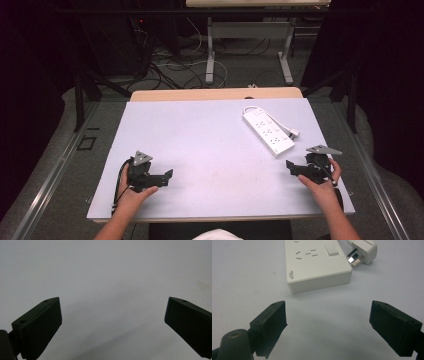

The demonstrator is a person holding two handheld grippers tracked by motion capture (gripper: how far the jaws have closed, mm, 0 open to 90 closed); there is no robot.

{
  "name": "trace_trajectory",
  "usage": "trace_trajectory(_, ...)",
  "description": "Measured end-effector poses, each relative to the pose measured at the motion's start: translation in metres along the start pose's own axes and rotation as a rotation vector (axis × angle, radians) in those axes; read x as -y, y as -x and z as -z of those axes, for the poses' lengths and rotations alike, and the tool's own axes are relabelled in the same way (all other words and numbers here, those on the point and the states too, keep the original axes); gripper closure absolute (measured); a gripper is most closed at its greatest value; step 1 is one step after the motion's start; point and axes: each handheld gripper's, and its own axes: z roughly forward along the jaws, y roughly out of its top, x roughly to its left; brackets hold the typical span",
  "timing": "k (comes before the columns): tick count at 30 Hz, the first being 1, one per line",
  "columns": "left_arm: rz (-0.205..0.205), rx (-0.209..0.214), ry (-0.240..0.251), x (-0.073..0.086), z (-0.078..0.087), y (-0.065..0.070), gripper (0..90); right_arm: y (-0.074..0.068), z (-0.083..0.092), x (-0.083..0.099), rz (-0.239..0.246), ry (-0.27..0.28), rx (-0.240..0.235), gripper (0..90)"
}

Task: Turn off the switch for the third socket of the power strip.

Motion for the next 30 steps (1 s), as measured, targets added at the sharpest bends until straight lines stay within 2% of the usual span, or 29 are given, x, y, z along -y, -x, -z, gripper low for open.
trace_trajectory(6, 0.016, -0.005, 0.018, 0.001, -0.001, 0.001, 1.1, -0.003, 0.003, -0.003, 0.021, 0.012, 0.0, 14.8)
trace_trajectory(8, 0.008, -0.007, 0.014, 0.001, 0.0, 0.0, 1.1, -0.005, 0.004, -0.005, 0.031, 0.016, -0.002, 14.9)
trace_trajectory(11, 0.018, -0.005, 0.014, 0.001, 0.0, 0.001, 1.4, -0.009, 0.005, -0.007, 0.031, 0.02, -0.013, 14.9)
trace_trajectory(14, 0.015, -0.007, 0.011, 0.001, 0.001, 0.001, 1.4, -0.012, 0.007, -0.007, 0.036, 0.031, -0.015, 15.0)
trace_trajectory(15, 0.007, -0.01, 0.011, 0.001, 0.001, 0.001, 1.5, -0.016, 0.008, -0.008, 0.048, 0.039, -0.029, 15.3)
trace_trajectory(17, 0.0, -0.013, 0.015, 0.001, 0.001, 0.0, 1.4, -0.02, 0.008, -0.009, 0.055, 0.044, -0.019, 15.6)
trace_trajectory(22, 0.012, -0.019, 0.024, 0.001, 0.001, 0.001, 2.0, -0.029, 0.006, -0.01, 0.096, 0.018, -0.037, 15.8)
trace_trajectory(24, 0.004, -0.015, 0.014, 0.001, 0.001, 0.0, 2.8, -0.031, 0.005, -0.009, 0.11, 0.015, -0.041, 15.8)
trace_trajectory(30, 0.013, -0.02, 0.03, 0.001, 0.001, 0.001, 2.8, -0.035, 0.006, -0.01, 0.116, 0.008, -0.058, 16.4)
